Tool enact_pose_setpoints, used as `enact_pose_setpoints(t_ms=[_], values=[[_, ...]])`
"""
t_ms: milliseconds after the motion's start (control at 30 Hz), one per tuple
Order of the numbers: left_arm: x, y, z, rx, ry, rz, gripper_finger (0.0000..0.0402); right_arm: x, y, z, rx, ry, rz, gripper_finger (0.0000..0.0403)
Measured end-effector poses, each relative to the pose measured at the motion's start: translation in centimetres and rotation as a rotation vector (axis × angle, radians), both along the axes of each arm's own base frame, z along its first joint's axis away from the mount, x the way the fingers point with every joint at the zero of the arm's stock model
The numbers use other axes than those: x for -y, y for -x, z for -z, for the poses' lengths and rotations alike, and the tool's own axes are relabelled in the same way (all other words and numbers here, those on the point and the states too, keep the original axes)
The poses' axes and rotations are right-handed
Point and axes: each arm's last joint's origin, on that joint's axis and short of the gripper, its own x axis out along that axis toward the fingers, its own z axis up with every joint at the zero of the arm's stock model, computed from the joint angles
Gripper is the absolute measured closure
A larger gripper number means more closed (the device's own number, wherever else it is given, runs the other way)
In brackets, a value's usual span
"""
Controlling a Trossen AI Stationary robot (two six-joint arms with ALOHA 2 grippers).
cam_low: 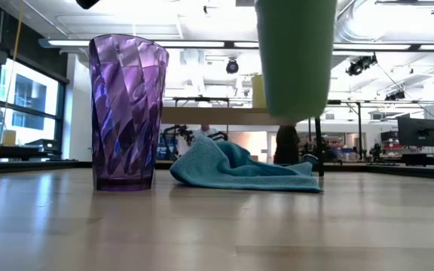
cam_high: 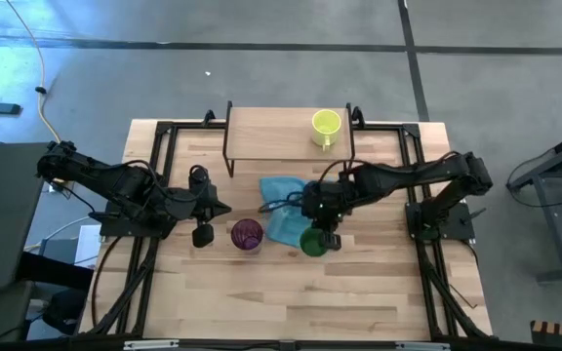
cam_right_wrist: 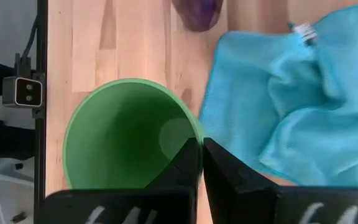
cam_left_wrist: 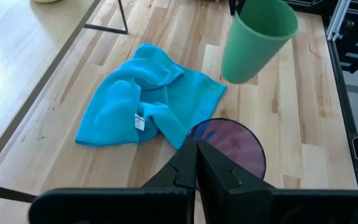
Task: Stack small to large cups/mugs on shelf
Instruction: Put the green cup on the shelf
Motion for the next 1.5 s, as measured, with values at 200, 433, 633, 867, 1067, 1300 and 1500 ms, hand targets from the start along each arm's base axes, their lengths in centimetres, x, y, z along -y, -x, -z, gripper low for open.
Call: enact_pose_setpoints(t_ms=[200,433,633,867,1067,1300,1500], values=[[0.0,0.0,0.0,-0.006,-0.001,0.000,0.0401,2.0,0.4,-3.1,0.019,0.027,0.022,0.0403],[0.0,0.1,0.1,-0.014,-0.003,-0.001,0.0401,4.6,1.4,-6.2,0.031,0.048,0.064,0.0403],[0.0,0.1,0.1,-0.013,-0.005,-0.003,0.0401,6.4,2.0,-7.9,0.057,0.064,0.092,0.0403],[-0.1,0.1,0.1,-0.010,-0.011,-0.009,0.0401,8.2,2.4,-8.5,0.072,0.060,0.118,0.0403],[-0.1,0.1,0.1,-0.007,-0.013,-0.011,0.0401,9.5,2.4,-8.2,0.060,0.045,0.123,0.0403],[-0.1,0.0,0.0,-0.001,-0.011,-0.012,0.0401,10.7,2.6,-8.2,0.062,0.041,0.142,0.0403],[0.0,0.0,0.0,0.008,-0.012,-0.013,0.0401,11.5,2.8,-8.2,0.064,0.047,0.159,0.0403]])
